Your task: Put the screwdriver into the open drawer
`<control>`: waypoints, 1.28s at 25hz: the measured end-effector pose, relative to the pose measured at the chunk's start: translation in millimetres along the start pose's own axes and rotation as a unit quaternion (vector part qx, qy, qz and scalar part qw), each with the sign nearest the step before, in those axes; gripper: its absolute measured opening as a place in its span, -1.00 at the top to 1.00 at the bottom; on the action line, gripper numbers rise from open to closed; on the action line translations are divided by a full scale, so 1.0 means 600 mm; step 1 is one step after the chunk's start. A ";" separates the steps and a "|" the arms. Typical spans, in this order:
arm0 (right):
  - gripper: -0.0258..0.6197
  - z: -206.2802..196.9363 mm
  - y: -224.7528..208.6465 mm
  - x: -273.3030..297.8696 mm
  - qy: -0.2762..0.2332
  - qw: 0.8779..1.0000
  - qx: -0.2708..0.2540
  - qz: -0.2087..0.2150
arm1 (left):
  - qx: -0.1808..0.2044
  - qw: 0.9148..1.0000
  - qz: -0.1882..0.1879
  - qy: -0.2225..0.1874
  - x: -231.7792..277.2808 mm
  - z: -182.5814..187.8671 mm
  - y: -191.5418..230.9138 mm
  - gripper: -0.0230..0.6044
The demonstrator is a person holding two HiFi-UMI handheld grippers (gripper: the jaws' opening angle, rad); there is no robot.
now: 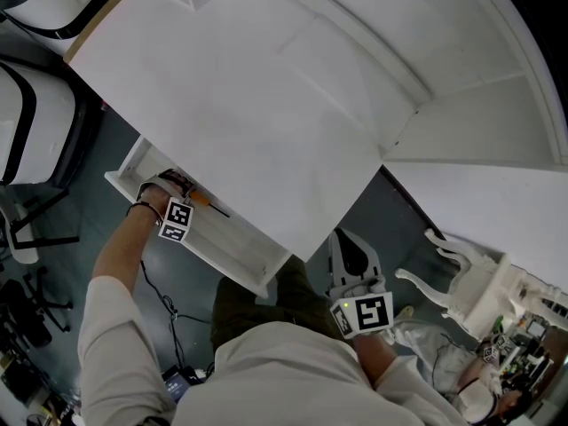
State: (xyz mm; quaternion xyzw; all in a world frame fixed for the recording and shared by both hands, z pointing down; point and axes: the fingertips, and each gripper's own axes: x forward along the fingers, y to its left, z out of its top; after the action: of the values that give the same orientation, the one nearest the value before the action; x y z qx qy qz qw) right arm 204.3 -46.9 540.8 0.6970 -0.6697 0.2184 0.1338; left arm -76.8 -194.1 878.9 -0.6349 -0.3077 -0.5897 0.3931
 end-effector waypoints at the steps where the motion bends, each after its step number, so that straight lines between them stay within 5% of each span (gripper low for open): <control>1: 0.91 0.000 -0.001 0.000 -0.001 1.000 0.000 0.000 | -0.001 1.000 0.001 0.000 -0.001 0.000 0.001 0.53; 7: 0.91 0.008 0.003 0.001 -0.005 1.000 -0.003 0.006 | -0.019 1.000 0.008 0.003 -0.016 -0.005 0.011 0.51; 18: 0.91 0.041 0.031 -0.001 -0.026 0.999 -0.015 0.034 | -0.118 0.992 0.050 -0.015 -0.098 0.004 0.036 0.51; 26: 0.91 0.073 0.062 -0.003 -0.047 0.997 -0.024 0.062 | -0.280 0.954 0.098 -0.046 -0.188 0.002 0.063 0.51; 32: 0.91 0.103 0.086 -0.008 -0.066 0.994 -0.031 0.084 | -0.377 0.913 0.136 -0.075 -0.261 0.006 0.069 0.51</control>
State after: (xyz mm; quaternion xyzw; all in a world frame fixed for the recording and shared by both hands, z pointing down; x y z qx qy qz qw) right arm 160.6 -76.0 479.0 0.6467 -0.7398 0.1612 0.0921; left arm -57.8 -200.0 718.0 -0.8140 -0.0013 -0.5534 0.1766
